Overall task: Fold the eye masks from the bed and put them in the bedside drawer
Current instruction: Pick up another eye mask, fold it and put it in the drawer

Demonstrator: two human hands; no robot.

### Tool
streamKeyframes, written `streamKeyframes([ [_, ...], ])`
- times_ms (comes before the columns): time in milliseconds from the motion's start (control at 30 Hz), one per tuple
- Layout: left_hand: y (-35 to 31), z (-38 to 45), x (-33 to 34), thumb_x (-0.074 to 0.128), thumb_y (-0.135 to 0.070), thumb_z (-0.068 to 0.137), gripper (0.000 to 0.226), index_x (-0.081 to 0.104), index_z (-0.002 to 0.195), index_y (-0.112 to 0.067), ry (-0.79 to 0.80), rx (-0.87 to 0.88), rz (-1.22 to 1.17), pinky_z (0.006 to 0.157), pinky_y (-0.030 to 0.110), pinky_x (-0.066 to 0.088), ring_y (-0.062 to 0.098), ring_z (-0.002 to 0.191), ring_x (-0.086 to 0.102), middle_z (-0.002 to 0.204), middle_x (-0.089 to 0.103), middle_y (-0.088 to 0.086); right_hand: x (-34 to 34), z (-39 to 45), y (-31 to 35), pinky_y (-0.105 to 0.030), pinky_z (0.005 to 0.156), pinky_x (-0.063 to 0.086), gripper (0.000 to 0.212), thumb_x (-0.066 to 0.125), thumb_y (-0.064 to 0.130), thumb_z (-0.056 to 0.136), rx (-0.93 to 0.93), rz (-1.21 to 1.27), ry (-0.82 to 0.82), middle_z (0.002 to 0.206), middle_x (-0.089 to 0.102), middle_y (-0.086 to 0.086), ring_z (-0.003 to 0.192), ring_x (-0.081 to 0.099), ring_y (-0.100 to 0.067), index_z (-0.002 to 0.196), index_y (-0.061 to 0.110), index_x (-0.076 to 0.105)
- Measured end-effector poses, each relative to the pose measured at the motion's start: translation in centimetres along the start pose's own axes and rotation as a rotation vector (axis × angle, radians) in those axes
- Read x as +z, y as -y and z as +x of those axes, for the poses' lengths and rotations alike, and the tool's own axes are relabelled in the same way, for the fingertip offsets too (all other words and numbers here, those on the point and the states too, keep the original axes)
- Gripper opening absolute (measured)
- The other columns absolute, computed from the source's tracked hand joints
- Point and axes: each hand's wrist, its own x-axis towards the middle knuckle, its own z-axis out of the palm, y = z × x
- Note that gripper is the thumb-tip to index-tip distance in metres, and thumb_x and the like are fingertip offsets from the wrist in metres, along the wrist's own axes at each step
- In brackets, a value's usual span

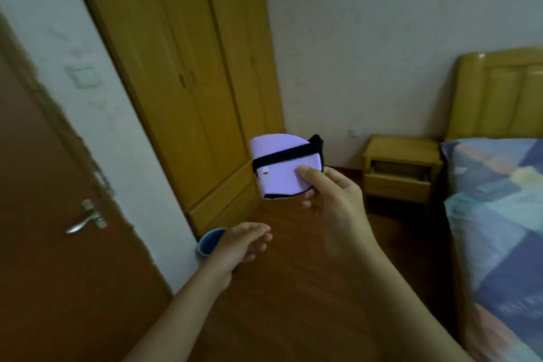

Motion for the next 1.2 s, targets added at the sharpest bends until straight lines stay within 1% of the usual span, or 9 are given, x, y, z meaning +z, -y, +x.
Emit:
streamKeyframes([
  [100, -0.8, 5.5, 0.2, 0.056, -0.033, 0.092, 0.015, 0.070, 0.095, -0.028, 0.069, 0.032, 0.011, 0.067, 0.023, 0.049, 0.007, 0.082, 0.069, 0.087, 0.075, -0.012, 0.1, 3.1, -1.0, -0.017, 0.048, 0.041, 0.015, 0.072, 0.019, 0.081, -0.040, -0.047, -0.092, 0.054, 0.053, 0.003, 0.051, 0.047, -0.009, 0.068, 0.015, 0.064],
  [233, -3.2, 12.4, 2.4, 0.056, -0.028, 0.092, 0.014, 0.069, 0.095, -0.024, 0.195, 0.087, 0.030, 0.068, 0.024, 0.046, 0.007, 0.079, 0.066, 0.087, 0.074, -0.009, -1.5, 8.1, -1.5, -0.019, 0.050, 0.041, 0.018, 0.073, 0.022, 0.079, -0.076, -0.106, -0.219, 0.052, 0.053, 0.002, 0.050, 0.048, -0.010, 0.065, 0.018, 0.062],
  [367, -7.0, 20.0, 6.7, 0.056, -0.027, 0.091, 0.015, 0.069, 0.097, -0.021, 0.341, 0.150, 0.038, 0.066, 0.023, 0.044, 0.007, 0.077, 0.064, 0.089, 0.073, -0.008, -5.1, 14.3, -1.2, -0.020, 0.053, 0.042, 0.018, 0.074, 0.025, 0.079, -0.124, -0.158, -0.311, 0.055, 0.056, 0.002, 0.051, 0.049, -0.010, 0.063, 0.024, 0.066],
  [533, -11.4, 31.6, 13.7, 0.054, -0.025, 0.091, 0.014, 0.069, 0.091, -0.023, 0.453, 0.212, 0.044, 0.061, 0.020, 0.044, -0.002, 0.064, 0.064, 0.080, 0.073, -0.011, -11.4, 25.6, -1.4, -0.020, 0.053, 0.041, 0.016, 0.072, 0.023, 0.080, -0.133, -0.204, -0.381, 0.057, 0.057, 0.002, 0.051, 0.050, -0.009, 0.066, 0.022, 0.065],
  [733, -15.0, 45.9, 20.5, 0.053, -0.025, 0.092, 0.015, 0.068, 0.089, -0.025, 0.475, 0.137, 0.010, 0.064, 0.022, 0.044, -0.004, 0.062, 0.063, 0.080, 0.072, -0.013, -18.5, 40.6, -2.4, -0.016, 0.047, 0.041, 0.010, 0.070, 0.019, 0.082, -0.075, -0.269, -0.466, 0.057, 0.058, 0.002, 0.049, 0.050, -0.008, 0.079, 0.013, 0.063],
  [833, -15.6, 53.1, 23.2, 0.054, -0.029, 0.091, 0.014, 0.068, 0.090, -0.027, 0.492, 0.097, 0.004, 0.066, 0.023, 0.045, -0.002, 0.067, 0.065, 0.082, 0.073, -0.013, -22.5, 47.2, -4.1, -0.016, 0.047, 0.041, 0.010, 0.070, 0.020, 0.081, -0.014, -0.270, -0.528, 0.055, 0.058, 0.003, 0.048, 0.050, -0.007, 0.078, 0.015, 0.063],
  [933, -14.9, 60.7, 26.4, 0.057, -0.029, 0.091, 0.012, 0.068, 0.089, -0.026, 0.499, 0.028, -0.012, 0.068, 0.025, 0.045, 0.002, 0.072, 0.066, 0.078, 0.074, -0.015, -27.6, 53.3, -6.8, -0.018, 0.048, 0.039, 0.011, 0.070, 0.020, 0.081, 0.078, -0.282, -0.596, 0.055, 0.055, 0.001, 0.047, 0.047, -0.008, 0.075, 0.016, 0.062],
  [1100, -14.5, 72.9, 33.0, 0.057, -0.027, 0.091, 0.011, 0.068, 0.088, -0.026, 0.536, -0.150, -0.048, 0.071, 0.027, 0.044, 0.006, 0.078, 0.064, 0.082, 0.072, -0.012, -36.2, 62.9, -10.7, -0.021, 0.054, 0.036, 0.013, 0.069, 0.018, 0.083, 0.211, -0.261, -0.729, 0.061, 0.053, 0.000, 0.050, 0.044, -0.008, 0.073, 0.017, 0.061],
  [1200, -15.7, 79.3, 36.6, 0.056, -0.028, 0.091, 0.012, 0.067, 0.094, -0.026, 0.579, -0.197, -0.015, 0.070, 0.026, 0.043, 0.007, 0.080, 0.064, 0.088, 0.071, -0.010, -41.1, 68.5, -12.5, -0.024, 0.063, 0.041, 0.014, 0.070, 0.024, 0.082, 0.332, -0.319, -0.783, 0.063, 0.053, 0.001, 0.058, 0.051, -0.008, 0.073, 0.020, 0.059],
])
